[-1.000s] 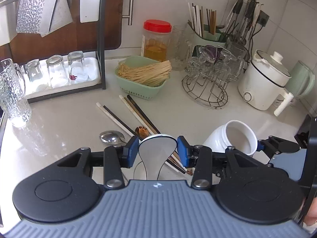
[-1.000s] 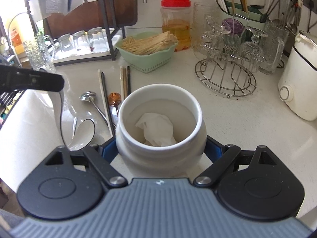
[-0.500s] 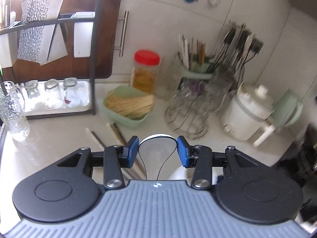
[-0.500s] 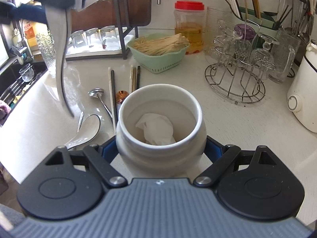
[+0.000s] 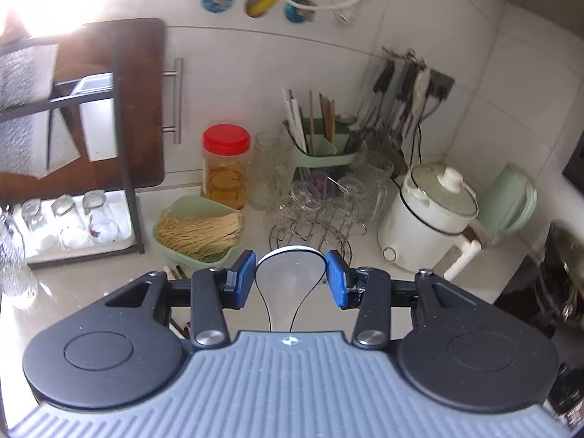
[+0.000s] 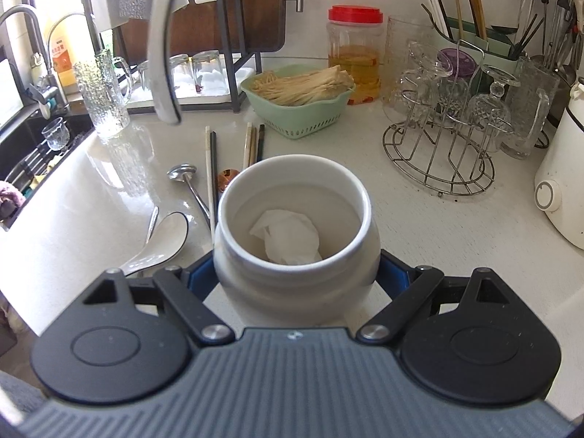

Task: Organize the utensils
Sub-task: 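Lift the white ceramic spoon with the left tool toward the mug held by the right tool, then lower the spoon into the mug with the left tool and open it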

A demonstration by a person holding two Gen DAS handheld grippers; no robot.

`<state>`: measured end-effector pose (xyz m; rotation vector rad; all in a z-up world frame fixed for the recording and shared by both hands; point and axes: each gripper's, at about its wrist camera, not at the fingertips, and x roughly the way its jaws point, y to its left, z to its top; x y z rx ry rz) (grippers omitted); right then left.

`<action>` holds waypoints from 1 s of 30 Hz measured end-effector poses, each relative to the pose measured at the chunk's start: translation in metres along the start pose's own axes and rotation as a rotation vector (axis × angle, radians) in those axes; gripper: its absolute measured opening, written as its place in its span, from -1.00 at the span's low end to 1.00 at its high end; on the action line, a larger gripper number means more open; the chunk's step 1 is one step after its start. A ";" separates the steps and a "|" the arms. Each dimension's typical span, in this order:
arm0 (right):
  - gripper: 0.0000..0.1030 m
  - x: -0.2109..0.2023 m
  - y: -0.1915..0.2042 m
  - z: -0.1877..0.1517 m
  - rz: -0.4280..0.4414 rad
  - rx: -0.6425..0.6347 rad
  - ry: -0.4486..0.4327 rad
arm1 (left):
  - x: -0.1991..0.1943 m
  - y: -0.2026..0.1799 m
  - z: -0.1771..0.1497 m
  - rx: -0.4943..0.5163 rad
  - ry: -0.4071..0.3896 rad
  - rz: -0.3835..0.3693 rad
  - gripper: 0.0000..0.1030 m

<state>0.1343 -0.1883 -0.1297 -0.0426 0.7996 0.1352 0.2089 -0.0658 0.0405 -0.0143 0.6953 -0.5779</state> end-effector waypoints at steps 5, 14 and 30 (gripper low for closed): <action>0.77 0.000 0.000 0.000 0.004 -0.013 -0.004 | 0.023 -0.014 -0.010 0.046 0.039 -0.020 -0.07; 0.76 -0.002 0.000 -0.003 0.015 -0.020 -0.023 | 0.054 -0.027 -0.026 0.064 0.085 -0.047 -0.07; 0.76 -0.003 -0.001 -0.004 0.026 -0.015 -0.038 | 0.061 -0.041 -0.026 0.084 0.065 -0.060 -0.07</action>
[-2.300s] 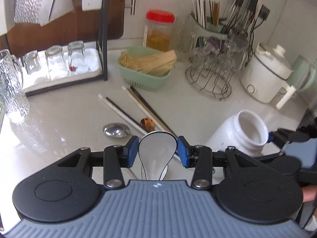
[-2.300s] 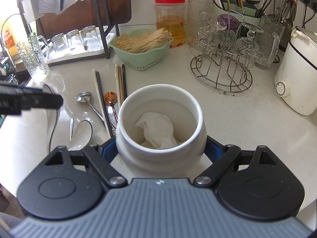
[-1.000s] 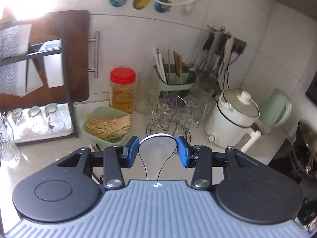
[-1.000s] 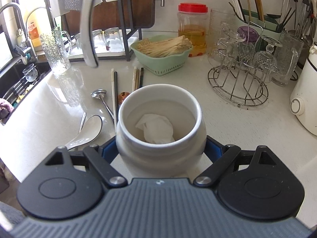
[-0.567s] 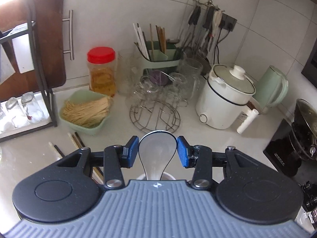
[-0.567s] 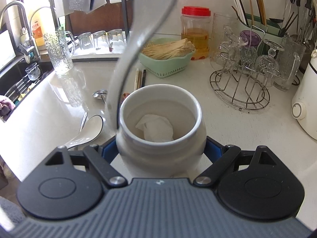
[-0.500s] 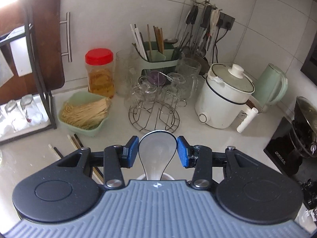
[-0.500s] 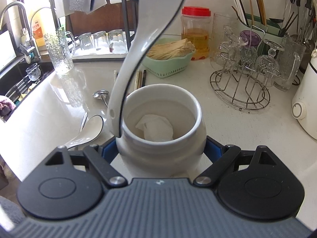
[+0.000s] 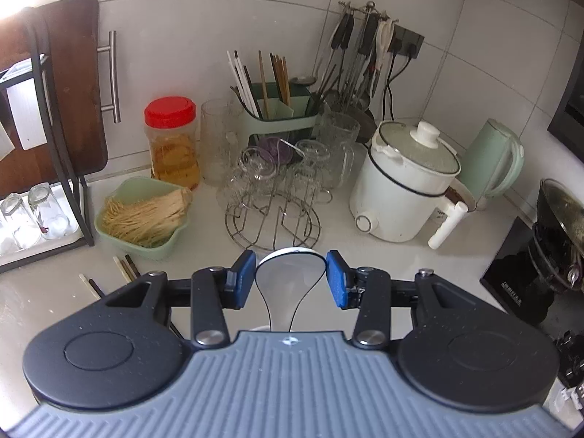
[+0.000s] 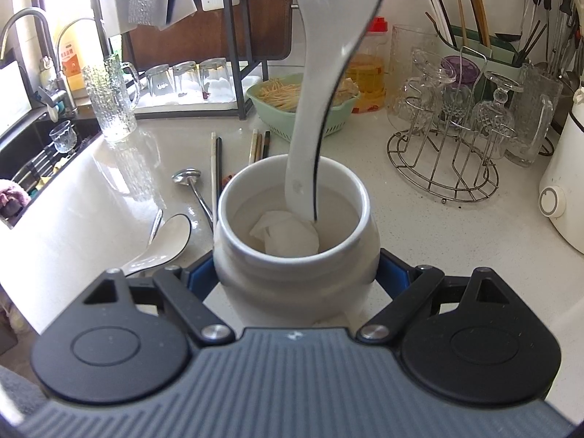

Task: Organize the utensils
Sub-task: 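Lower the spoon into the mug with the left tool and open it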

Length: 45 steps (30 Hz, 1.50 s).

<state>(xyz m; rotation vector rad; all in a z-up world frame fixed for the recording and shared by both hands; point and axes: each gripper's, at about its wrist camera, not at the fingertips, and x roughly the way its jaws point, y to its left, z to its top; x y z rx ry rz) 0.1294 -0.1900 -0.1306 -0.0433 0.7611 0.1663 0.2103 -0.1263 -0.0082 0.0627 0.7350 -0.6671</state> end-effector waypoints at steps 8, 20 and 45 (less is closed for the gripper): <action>0.77 0.000 -0.001 -0.001 0.010 -0.009 -0.006 | 0.027 0.001 -0.029 0.047 0.095 0.033 -0.07; 0.77 -0.001 -0.002 -0.004 0.016 -0.011 -0.024 | 0.045 0.007 -0.038 -0.019 0.291 -0.005 -0.07; 0.76 -0.004 0.000 -0.007 0.017 -0.021 -0.035 | 0.033 0.016 -0.030 -0.113 0.297 0.020 0.05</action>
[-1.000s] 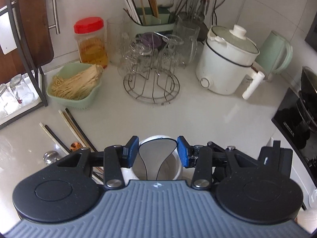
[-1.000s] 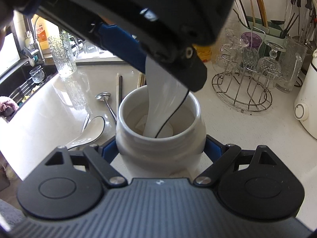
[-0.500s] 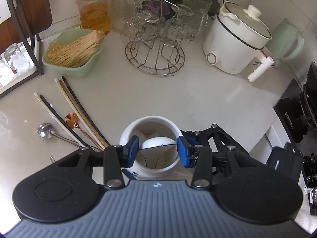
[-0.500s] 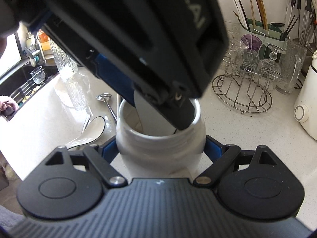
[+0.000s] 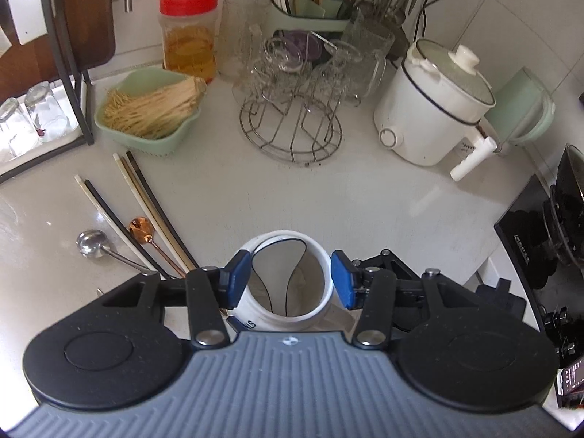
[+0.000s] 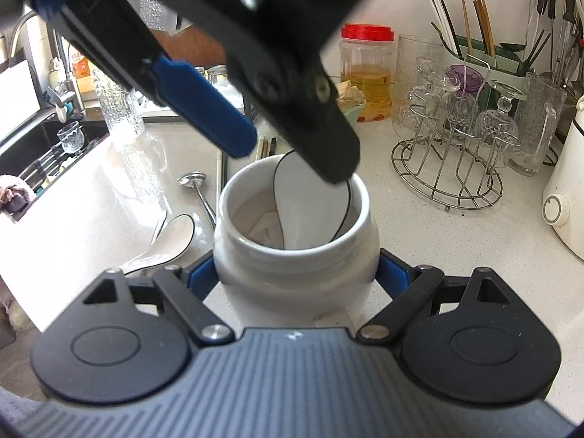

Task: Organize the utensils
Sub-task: 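Lower the spoon into the mug with the left tool and open it, then return the left tool to the counter and grasp a second white ceramic spoon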

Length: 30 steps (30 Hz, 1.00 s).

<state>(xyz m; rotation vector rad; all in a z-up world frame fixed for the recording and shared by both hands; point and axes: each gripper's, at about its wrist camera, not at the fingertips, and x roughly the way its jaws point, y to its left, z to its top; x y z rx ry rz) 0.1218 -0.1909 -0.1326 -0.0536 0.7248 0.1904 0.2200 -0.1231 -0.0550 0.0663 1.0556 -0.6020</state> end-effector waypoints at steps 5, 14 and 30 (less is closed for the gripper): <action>0.76 0.001 0.000 0.001 -0.001 0.002 0.003 | -0.014 0.001 -0.005 -0.001 -0.031 0.020 0.05; 0.76 0.002 0.002 0.005 -0.012 0.004 0.021 | -0.043 0.012 -0.013 -0.021 -0.113 0.078 0.05; 0.76 0.004 0.004 0.010 -0.017 -0.010 0.059 | -0.058 0.058 -0.031 -0.115 -0.165 0.143 0.05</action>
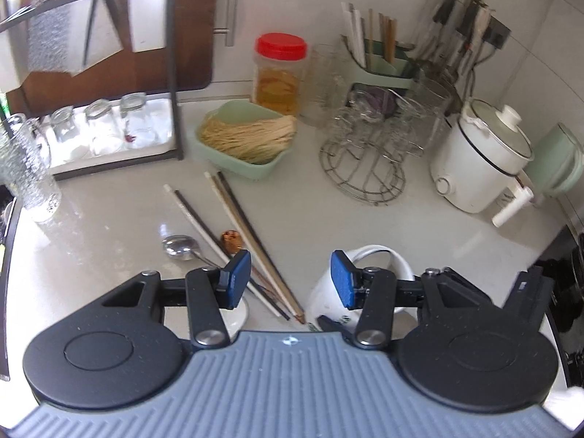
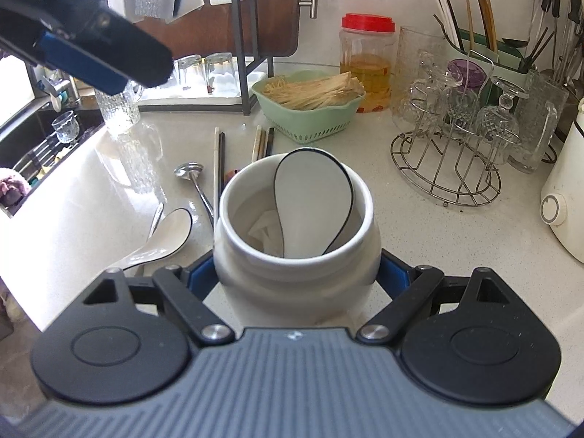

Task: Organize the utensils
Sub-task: 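Return the left tool to the counter and grasp a second white ceramic spoon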

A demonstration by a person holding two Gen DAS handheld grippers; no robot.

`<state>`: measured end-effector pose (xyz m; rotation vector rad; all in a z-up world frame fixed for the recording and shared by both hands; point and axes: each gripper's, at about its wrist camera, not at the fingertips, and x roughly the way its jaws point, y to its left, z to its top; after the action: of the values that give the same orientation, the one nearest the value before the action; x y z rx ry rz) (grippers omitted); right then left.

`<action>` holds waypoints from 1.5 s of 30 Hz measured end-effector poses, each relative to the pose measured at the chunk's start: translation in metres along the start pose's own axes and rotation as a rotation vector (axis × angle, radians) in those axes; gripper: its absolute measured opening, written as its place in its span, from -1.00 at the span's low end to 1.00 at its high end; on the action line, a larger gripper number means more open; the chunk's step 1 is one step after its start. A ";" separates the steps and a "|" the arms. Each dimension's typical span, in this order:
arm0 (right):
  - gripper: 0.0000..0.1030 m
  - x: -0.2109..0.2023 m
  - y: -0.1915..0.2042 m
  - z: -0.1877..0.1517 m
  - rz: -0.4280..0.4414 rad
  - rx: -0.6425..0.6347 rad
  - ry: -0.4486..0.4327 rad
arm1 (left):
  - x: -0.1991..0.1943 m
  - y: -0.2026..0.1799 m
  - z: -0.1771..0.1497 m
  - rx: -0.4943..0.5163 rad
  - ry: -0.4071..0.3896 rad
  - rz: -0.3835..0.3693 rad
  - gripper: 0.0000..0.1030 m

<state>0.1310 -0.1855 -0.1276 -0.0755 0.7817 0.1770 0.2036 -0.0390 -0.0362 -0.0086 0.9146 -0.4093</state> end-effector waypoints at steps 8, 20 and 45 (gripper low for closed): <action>0.76 0.001 0.001 0.002 -0.003 0.000 0.015 | 0.027 0.035 -0.020 -0.015 0.055 0.035 0.06; 0.76 0.002 0.003 0.005 -0.027 0.016 0.045 | 0.089 0.074 -0.055 0.067 0.148 -0.010 0.18; 0.76 0.001 0.008 0.003 -0.096 0.068 0.039 | 0.139 0.050 -0.067 0.268 0.163 0.013 0.13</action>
<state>0.1323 -0.1768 -0.1260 -0.0517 0.8206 0.0578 0.2443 -0.0300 -0.1933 0.2790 1.0132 -0.5232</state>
